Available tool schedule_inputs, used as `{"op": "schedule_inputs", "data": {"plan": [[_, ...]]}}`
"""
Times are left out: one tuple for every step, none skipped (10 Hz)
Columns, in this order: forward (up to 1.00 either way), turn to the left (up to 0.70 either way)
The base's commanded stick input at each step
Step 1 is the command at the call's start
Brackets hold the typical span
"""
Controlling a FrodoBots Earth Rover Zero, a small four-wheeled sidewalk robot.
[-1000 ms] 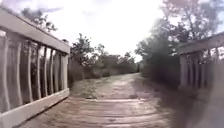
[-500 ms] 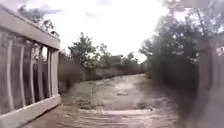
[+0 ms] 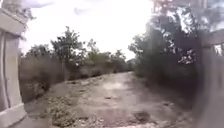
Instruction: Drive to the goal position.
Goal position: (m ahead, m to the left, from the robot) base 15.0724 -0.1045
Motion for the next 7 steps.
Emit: {"op": "schedule_inputs", "data": {"plan": [[1.00,0.00],[1.00,0.00],[1.00,0.00],[1.00,0.00],[1.00,0.00],[1.00,0.00],[1.00,0.00]]}}
